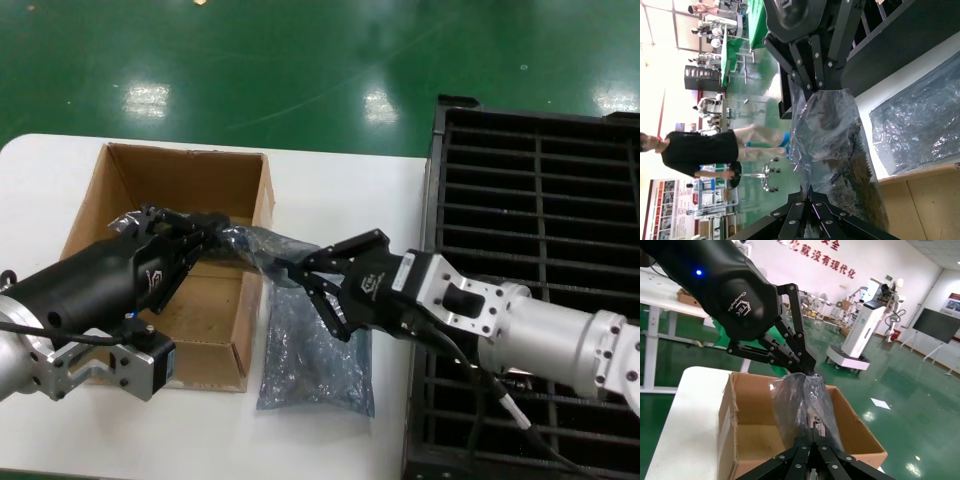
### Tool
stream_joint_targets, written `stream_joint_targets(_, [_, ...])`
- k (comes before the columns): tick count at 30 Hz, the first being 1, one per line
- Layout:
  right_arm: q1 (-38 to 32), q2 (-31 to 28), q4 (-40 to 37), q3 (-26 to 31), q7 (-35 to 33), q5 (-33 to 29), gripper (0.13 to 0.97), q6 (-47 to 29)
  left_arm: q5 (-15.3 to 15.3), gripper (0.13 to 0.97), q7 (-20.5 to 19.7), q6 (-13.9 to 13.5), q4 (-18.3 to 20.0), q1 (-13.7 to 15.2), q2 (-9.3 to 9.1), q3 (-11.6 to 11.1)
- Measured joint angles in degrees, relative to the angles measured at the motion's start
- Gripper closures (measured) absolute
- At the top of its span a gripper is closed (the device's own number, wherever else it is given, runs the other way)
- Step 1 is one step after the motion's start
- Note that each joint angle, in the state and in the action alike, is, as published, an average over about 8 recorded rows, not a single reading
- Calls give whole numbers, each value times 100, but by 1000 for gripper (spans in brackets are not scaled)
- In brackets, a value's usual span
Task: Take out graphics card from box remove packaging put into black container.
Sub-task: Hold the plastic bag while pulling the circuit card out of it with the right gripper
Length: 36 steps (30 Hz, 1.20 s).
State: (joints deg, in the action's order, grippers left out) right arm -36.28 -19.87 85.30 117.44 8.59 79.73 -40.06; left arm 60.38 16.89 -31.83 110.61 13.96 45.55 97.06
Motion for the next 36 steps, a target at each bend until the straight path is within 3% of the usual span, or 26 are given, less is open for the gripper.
stream_joint_targets(21, [-299,49,-428,179,-192,237,931,-246,0,957,0,0,0,0,0,0])
stream_joint_targets(29, [-314,82,-453,193,-160,271,835,-218,0,957,0,0,0,0,0,0])
stream_joint_targets(36, [-375,225,-628,177,-131,407,835,-183,0,957,0,0,0,0,0,0])
